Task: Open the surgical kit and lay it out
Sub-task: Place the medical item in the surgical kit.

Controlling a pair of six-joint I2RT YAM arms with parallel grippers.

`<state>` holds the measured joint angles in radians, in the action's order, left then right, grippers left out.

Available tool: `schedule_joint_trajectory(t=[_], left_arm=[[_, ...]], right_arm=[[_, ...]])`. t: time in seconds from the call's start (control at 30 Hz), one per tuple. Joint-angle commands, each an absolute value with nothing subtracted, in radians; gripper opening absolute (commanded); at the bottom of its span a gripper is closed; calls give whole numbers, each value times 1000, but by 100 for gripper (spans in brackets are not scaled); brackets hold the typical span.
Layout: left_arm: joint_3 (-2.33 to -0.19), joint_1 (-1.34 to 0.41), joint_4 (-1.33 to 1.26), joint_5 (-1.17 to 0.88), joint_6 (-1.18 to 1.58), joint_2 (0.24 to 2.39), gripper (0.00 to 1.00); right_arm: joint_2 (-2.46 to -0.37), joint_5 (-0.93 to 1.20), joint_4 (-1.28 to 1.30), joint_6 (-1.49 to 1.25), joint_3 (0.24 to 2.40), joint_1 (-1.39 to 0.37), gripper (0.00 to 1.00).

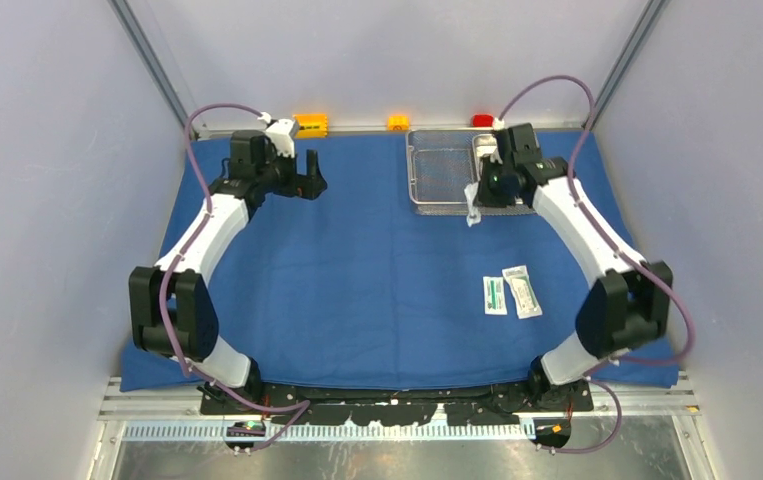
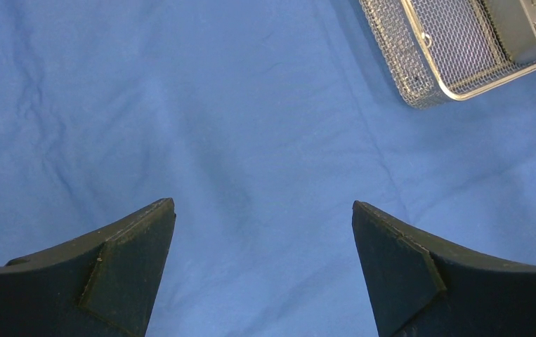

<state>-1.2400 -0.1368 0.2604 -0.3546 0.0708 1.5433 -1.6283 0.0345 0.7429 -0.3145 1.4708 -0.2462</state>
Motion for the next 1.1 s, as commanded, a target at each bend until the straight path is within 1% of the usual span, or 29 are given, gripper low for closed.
schedule_joint_trajectory(t=[0.0, 0.13, 0.27, 0.37, 0.53, 0.7, 0.9, 1.03, 1.07], left_arm=[[-1270, -141, 264, -336, 39, 1561, 100], [-1284, -141, 296, -339, 29, 1591, 100], [-1296, -141, 329, -353, 28, 1622, 100], [-1294, -141, 347, -367, 27, 1636, 100], [-1286, -141, 359, -375, 34, 1643, 100], [-1264, -141, 356, -377, 30, 1631, 100], [-1249, -141, 355, -385, 29, 1623, 100], [-1245, -141, 352, -384, 33, 1623, 100], [-1245, -141, 351, -382, 38, 1623, 100]], right_arm=[[-1468, 99, 672, -413, 1277, -265, 0], [-1380, 153, 666, -473, 1098, -283, 1], [-1301, 144, 595, -516, 921, -297, 1], [-1287, 135, 566, -535, 840, -296, 0], [-1332, 171, 518, -554, 780, -305, 0], [-1366, 175, 498, -516, 770, -317, 0], [-1361, 140, 503, -467, 749, -319, 0], [-1352, 184, 514, -452, 740, -319, 1], [-1351, 192, 513, -453, 735, -319, 2]])
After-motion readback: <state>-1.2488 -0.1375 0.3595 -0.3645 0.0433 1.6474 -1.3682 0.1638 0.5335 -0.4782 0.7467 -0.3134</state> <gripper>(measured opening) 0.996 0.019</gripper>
